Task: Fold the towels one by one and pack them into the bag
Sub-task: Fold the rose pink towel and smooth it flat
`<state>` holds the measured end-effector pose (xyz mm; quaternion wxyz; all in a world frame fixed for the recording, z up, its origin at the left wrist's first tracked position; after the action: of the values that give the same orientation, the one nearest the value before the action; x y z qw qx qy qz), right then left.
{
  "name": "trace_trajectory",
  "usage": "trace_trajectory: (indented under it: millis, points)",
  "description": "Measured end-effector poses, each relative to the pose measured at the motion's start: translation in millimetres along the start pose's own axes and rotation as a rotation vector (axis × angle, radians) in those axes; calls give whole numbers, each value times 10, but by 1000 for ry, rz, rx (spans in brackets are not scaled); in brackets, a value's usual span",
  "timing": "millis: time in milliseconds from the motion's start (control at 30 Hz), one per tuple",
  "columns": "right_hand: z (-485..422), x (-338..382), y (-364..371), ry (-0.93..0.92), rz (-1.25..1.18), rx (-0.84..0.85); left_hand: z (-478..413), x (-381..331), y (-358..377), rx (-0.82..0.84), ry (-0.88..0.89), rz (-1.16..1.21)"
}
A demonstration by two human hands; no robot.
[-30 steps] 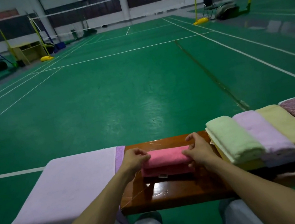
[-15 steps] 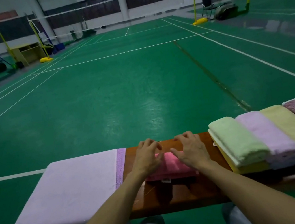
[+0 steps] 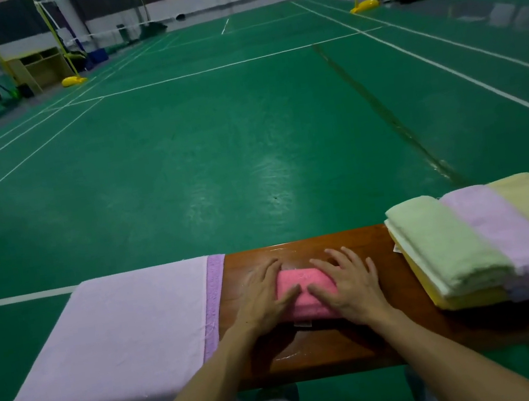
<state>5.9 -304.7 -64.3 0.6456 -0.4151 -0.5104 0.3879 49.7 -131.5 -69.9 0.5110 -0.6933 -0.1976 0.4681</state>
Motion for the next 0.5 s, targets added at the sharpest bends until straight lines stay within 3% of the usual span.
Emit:
trace_trajectory:
  millis: [333, 500]
  points:
    - [81, -290, -147, -61, -262, 258, -69, 146, -210, 298, -84, 330]
    - [180, -244, -288, -93, -320, 221, -34, 124, -274, 248, -53, 344]
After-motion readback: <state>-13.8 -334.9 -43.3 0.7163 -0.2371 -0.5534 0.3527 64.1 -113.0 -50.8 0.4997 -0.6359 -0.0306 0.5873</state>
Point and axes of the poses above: each hand's wrist, its own z-axis away from the middle knuckle, its own y-axis out of the palm, x = y × z, the point moved 5 cm from there along -z, towards the middle knuckle, and after that the axes turned 7 degrees about y, right-handed, at the moved point
